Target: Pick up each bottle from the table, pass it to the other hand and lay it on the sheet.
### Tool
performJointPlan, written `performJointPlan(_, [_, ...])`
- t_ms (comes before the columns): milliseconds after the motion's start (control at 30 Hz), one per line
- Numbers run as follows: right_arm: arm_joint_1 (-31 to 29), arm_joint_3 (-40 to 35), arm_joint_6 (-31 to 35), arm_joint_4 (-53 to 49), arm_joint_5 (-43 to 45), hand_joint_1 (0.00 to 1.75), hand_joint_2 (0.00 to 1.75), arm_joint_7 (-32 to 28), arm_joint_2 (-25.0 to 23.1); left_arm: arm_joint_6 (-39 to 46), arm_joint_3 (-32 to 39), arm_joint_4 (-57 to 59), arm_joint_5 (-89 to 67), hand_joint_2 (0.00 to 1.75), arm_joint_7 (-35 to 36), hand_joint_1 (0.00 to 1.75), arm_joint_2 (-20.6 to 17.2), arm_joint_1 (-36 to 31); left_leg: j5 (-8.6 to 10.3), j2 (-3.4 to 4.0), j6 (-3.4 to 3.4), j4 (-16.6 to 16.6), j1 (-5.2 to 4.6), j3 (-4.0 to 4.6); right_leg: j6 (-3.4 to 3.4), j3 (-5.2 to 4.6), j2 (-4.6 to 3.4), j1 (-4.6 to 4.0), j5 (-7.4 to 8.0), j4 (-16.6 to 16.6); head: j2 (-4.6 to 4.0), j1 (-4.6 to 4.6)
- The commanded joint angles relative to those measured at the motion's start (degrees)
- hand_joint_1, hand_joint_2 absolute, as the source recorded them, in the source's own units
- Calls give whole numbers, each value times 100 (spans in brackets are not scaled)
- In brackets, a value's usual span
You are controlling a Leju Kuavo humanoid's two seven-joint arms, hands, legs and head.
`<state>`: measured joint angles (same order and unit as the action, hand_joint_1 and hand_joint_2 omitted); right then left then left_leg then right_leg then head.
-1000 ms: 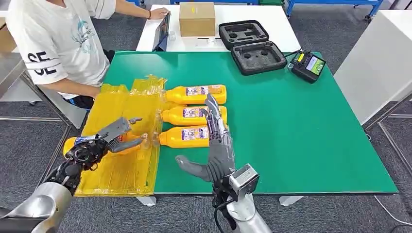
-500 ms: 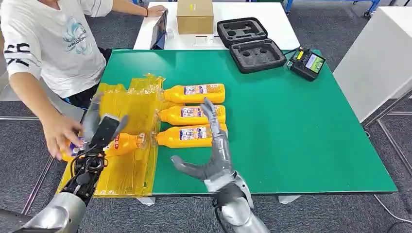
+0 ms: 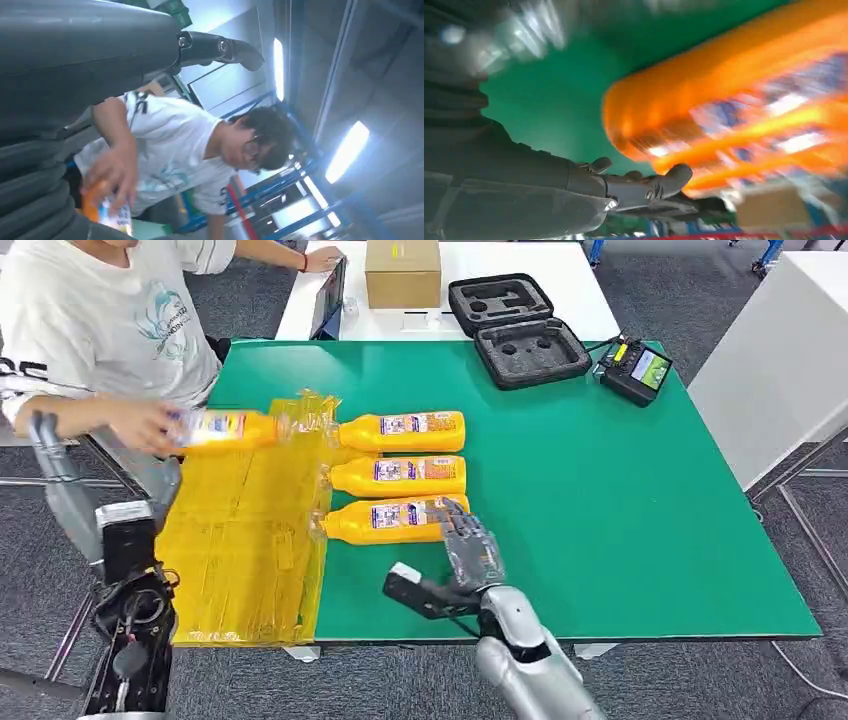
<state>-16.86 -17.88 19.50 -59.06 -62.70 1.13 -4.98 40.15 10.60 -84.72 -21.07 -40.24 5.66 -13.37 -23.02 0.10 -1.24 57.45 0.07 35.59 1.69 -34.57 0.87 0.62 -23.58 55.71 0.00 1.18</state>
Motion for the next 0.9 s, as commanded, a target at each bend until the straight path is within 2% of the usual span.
performJointPlan(33, [-559,386,-156,1268,-141,0,175,105,93,-15,90,-640,117,175,24,0,276,159,-9,3,6,0,5,-15,-5,15,-8,-4,-6,-3,0,-2])
performJointPlan(233, [-559,386,-156,1268,-141,0,175,105,93,-15,90,-640,117,175,24,0,276,159,-5,-4,5,-2,4,-11,-5,9,0,-6,-5,-3,0,0])
performJointPlan(467, [-950,314,-151,1553,-314,0,175,-20,41,-15,132,-684,95,175,24,0,329,227,-3,7,3,-2,3,-6,-4,3,-10,-3,-1,-1,0,-2])
performJointPlan(733, [-957,50,-324,792,233,0,175,-1050,-178,-15,259,-1054,61,175,24,0,442,415,-20,25,9,4,7,-23,-10,16,-33,-6,-11,6,0,-2])
performJointPlan(900, [-886,-291,-564,218,526,0,175,-1160,-77,-15,243,-1181,87,175,24,0,436,518,-15,13,7,6,6,-12,-7,8,-19,-6,-9,6,0,0])
